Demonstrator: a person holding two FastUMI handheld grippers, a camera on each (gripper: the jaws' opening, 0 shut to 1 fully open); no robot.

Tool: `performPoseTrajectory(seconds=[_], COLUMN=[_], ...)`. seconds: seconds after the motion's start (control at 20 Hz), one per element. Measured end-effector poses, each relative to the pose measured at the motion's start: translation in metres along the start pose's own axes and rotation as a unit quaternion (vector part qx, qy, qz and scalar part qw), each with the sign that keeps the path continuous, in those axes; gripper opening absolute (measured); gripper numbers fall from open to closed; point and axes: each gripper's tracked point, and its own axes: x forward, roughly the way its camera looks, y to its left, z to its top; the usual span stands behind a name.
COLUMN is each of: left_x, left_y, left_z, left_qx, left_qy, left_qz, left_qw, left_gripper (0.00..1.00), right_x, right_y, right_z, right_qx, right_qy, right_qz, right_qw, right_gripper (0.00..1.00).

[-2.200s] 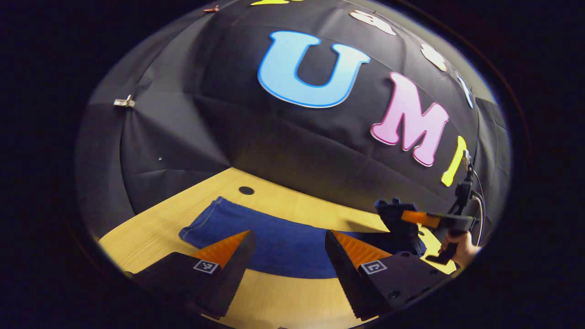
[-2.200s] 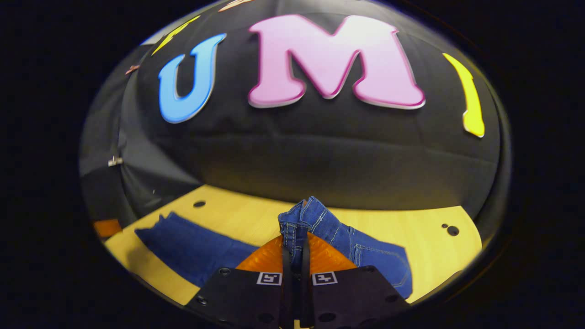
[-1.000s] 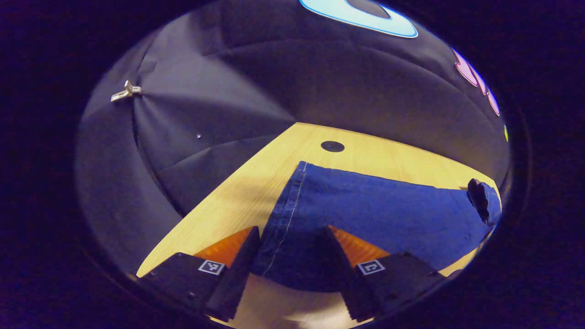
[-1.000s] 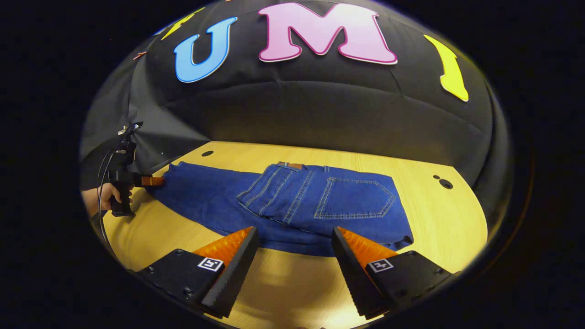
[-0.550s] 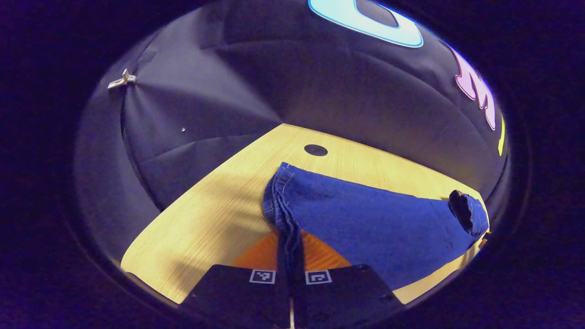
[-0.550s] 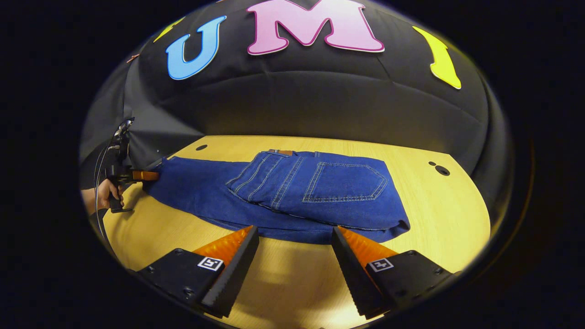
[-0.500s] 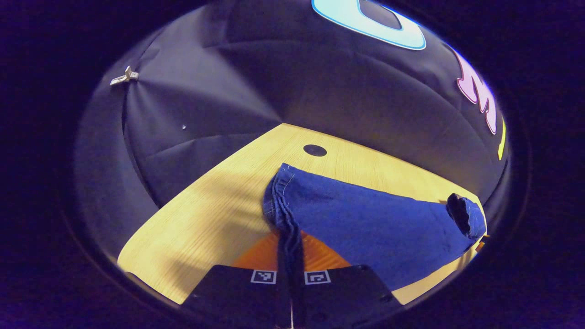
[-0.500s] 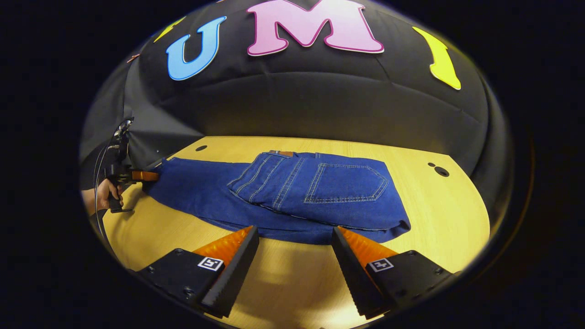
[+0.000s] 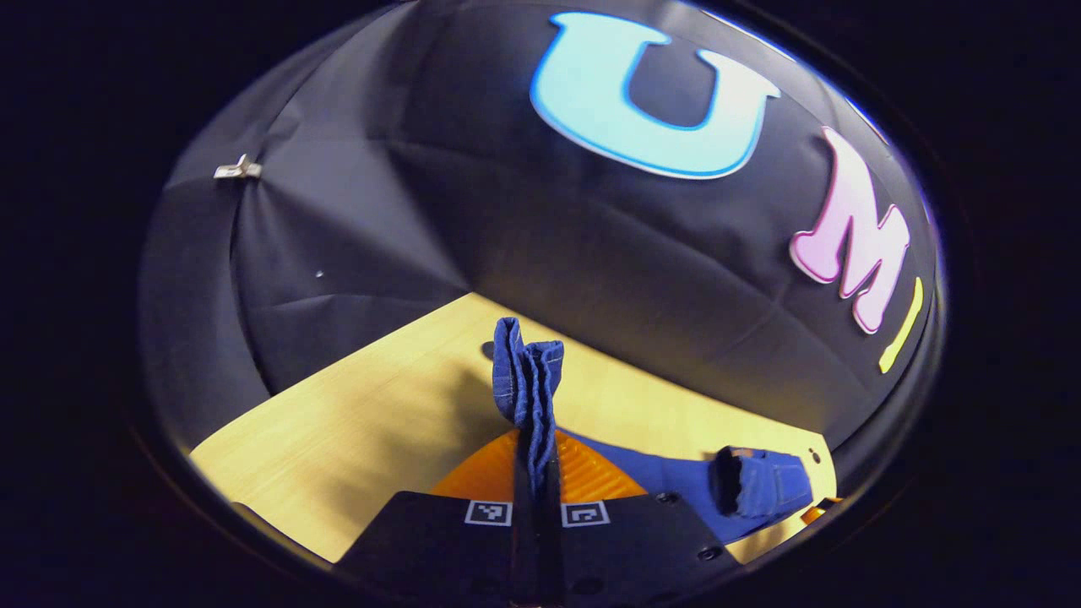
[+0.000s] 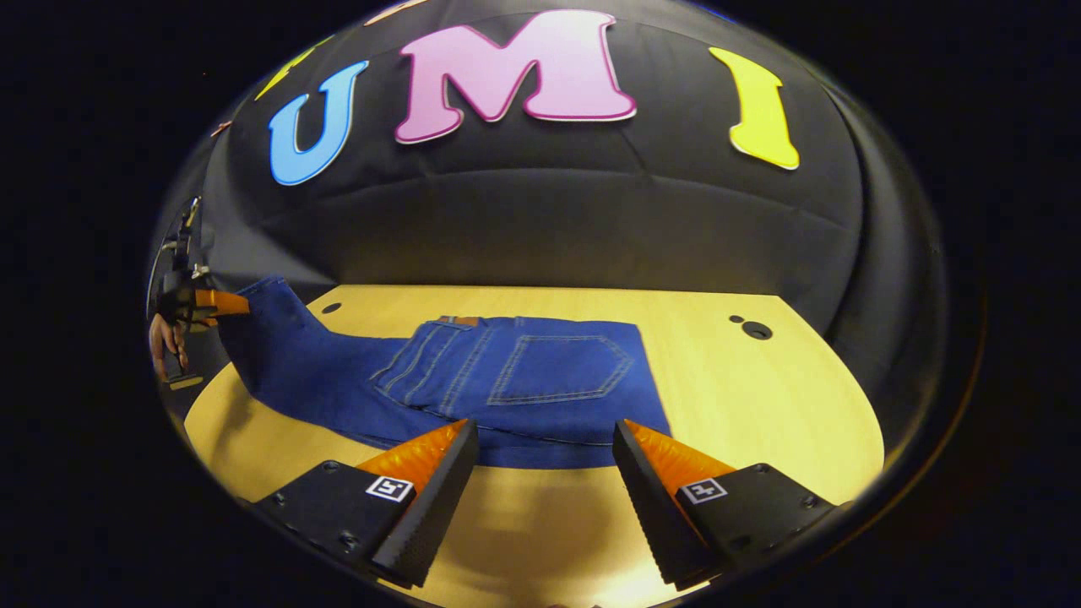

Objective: Grasp the waist and the cuffs of the jeans and fold them to make the two legs overlap; first hold the waist and fold one-third of the jeans toward the cuffs, then hold the cuffs and fold the remaining one-third in the same direction to finish folding.

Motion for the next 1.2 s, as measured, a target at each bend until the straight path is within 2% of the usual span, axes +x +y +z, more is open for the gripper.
performPoseTrajectory(seconds=[0.3, 0.4, 0.55, 0.7, 0.85, 0.95, 1.0, 1.1, 1.2], left_x=[-0.003, -0.004, 0.002, 0.029, 0.053, 0.053, 0.048, 0.041, 0.027], left_y=[-0.199, -0.263, -0.357, -0.405, -0.407, -0.41, -0.42, -0.43, -0.434], left_z=[0.001, -0.019, -0.079, -0.154, -0.202, -0.218, -0.22, -0.219, -0.209], left_qx=[0.018, 0.041, 0.065, 0.125, 0.216, 0.234, 0.226, 0.222, 0.207], left_qy=[-0.005, 0.001, 0.035, 0.081, 0.126, 0.144, 0.14, 0.113, 0.084], left_qz=[-0.104, -0.134, -0.178, -0.183, -0.156, -0.172, -0.19, -0.205, -0.227], left_qw=[0.994, 0.99, 0.981, 0.972, 0.955, 0.946, 0.945, 0.947, 0.948], left_gripper=[0.07, 0.07, 0.06, 0.07, 0.08, 0.18, 0.45, 1.0, 0.99], right_x=[-0.015, -0.023, -0.032, -0.041, -0.047, -0.052, -0.054, -0.059, -0.067], right_y=[-0.062, -0.086, -0.119, -0.147, -0.163, -0.169, -0.17, -0.173, -0.174], right_z=[0.013, 0.017, 0.021, 0.012, 0.001, -0.007, -0.011, -0.014, -0.013], right_qx=[-0.002, -0.005, 0.016, 0.035, 0.053, 0.06, 0.061, 0.064, 0.068], right_qy=[-0.015, -0.021, -0.029, -0.027, -0.02, -0.015, -0.014, -0.014, -0.019], right_qz=[-0.035, -0.049, -0.068, -0.088, -0.099, -0.102, -0.103, -0.106, -0.111], right_qw=[0.999, 0.999, 0.997, 0.995, 0.994, 0.993, 0.993, 0.992, 0.991], right_gripper=[0.98, 0.98, 0.98, 0.98, 0.98, 0.98, 0.98, 0.98, 0.98])
